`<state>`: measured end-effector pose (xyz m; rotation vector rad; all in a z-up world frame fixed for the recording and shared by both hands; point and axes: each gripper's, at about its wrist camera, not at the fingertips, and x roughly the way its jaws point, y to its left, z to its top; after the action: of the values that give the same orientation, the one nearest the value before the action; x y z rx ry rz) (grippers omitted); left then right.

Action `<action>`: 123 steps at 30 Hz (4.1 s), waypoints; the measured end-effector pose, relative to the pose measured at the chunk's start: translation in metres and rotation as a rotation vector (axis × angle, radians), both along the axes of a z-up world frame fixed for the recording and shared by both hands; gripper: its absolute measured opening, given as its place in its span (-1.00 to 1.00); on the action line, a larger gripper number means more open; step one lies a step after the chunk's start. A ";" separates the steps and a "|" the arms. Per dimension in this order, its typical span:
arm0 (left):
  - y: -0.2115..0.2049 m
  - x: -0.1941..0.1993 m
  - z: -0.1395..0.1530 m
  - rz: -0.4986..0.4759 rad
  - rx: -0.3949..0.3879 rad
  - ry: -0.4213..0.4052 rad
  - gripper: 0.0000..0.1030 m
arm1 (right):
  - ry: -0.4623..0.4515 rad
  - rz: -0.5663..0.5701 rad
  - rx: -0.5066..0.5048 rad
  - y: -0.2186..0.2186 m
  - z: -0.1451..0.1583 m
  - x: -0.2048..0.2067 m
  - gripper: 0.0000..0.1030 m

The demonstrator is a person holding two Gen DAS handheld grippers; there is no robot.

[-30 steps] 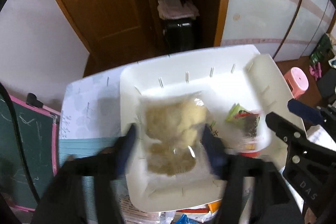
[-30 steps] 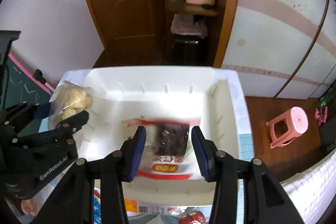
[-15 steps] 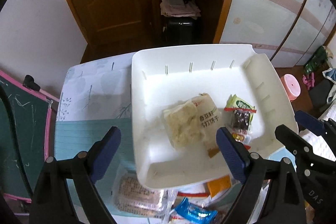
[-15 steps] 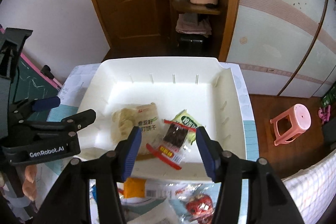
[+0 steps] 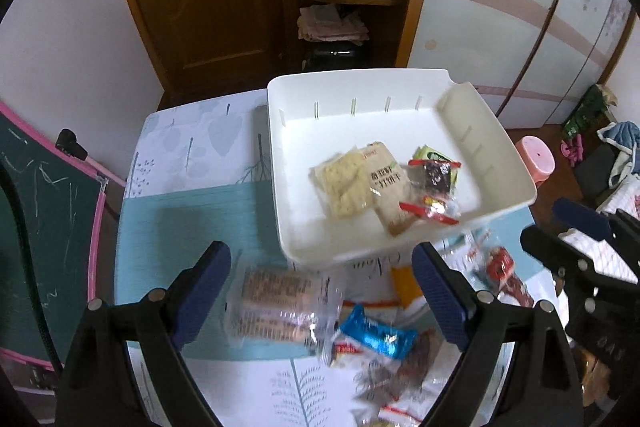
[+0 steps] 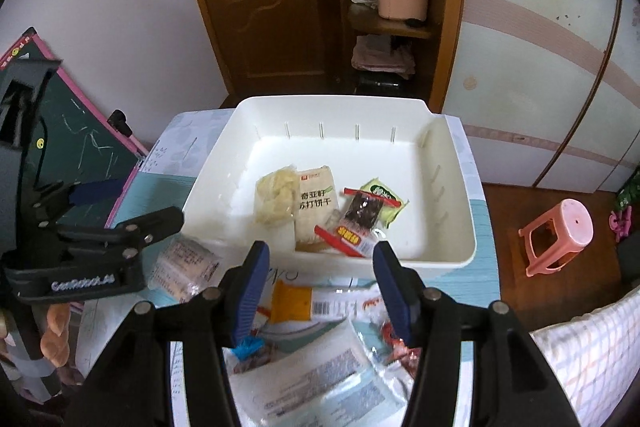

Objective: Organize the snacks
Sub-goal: 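Reach left tool to clear bread packet while right tool reaches red sausage packet, then grasp the clear bread packet with left tool while right tool grasps sausage packet, then carry both packets into the white tray and open both tools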

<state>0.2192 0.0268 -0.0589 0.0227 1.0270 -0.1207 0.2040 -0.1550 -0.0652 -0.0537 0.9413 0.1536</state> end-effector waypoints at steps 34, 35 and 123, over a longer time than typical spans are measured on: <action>0.025 -0.112 -0.081 -0.089 0.109 0.036 0.77 | 0.032 -0.133 -0.141 -0.043 -0.065 -0.084 0.06; 0.030 -0.109 -0.083 -0.076 0.106 0.045 0.77 | 0.032 -0.142 -0.142 -0.048 -0.067 -0.083 0.06; -0.028 -0.013 0.110 -0.165 -0.015 -0.188 0.50 | -0.227 0.026 0.000 -0.033 0.071 -0.024 0.06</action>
<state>0.2060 -0.0013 0.0507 0.1036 0.8351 -0.2716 0.1804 -0.1883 0.0054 -0.0818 0.7146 0.1681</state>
